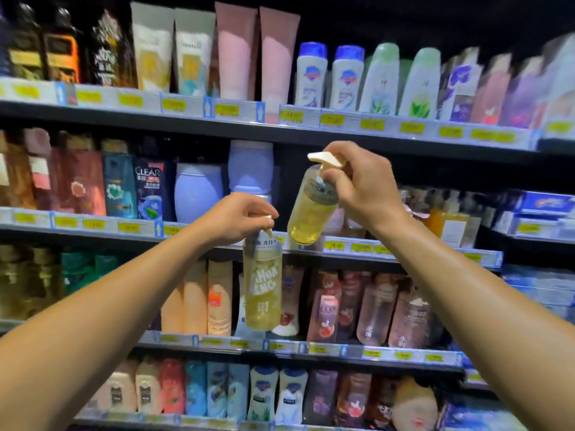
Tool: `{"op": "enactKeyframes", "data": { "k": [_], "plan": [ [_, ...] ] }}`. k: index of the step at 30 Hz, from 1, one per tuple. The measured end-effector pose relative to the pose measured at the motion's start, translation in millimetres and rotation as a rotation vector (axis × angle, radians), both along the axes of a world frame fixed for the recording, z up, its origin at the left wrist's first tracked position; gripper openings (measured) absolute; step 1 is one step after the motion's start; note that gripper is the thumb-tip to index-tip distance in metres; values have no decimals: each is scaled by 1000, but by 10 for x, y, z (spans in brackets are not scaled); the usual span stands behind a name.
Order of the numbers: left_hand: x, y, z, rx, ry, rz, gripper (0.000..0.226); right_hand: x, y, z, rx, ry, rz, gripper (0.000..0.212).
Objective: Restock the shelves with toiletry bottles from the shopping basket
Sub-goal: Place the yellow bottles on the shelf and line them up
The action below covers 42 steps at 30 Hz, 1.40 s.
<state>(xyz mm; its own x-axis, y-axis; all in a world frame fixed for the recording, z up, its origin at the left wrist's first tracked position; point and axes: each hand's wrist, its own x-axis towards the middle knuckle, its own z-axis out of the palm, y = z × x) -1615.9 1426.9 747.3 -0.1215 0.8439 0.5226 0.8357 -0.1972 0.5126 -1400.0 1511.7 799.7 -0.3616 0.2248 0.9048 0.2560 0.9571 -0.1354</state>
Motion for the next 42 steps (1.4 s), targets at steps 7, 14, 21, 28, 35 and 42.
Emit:
{"op": "enactKeyframes", "data": {
  "k": [7,14,21,28,35,42],
  "plan": [
    [-40,113,106,33,15,49,14,-184,139,88,141,-55,-25,28],
    [-92,185,77,19,44,63,15,-441,366,28,117,-132,-75,27],
    [-195,225,68,-7,76,79,16,-638,542,92,-3,-175,-121,26],
    [-309,308,101,-19,93,99,12,-775,656,145,-161,-194,-90,26],
    [-376,401,102,-11,74,101,11,-910,729,118,-258,-123,-20,24],
    [-373,437,101,-26,55,75,10,-969,687,22,-49,-229,-246,42]
  ]
}}
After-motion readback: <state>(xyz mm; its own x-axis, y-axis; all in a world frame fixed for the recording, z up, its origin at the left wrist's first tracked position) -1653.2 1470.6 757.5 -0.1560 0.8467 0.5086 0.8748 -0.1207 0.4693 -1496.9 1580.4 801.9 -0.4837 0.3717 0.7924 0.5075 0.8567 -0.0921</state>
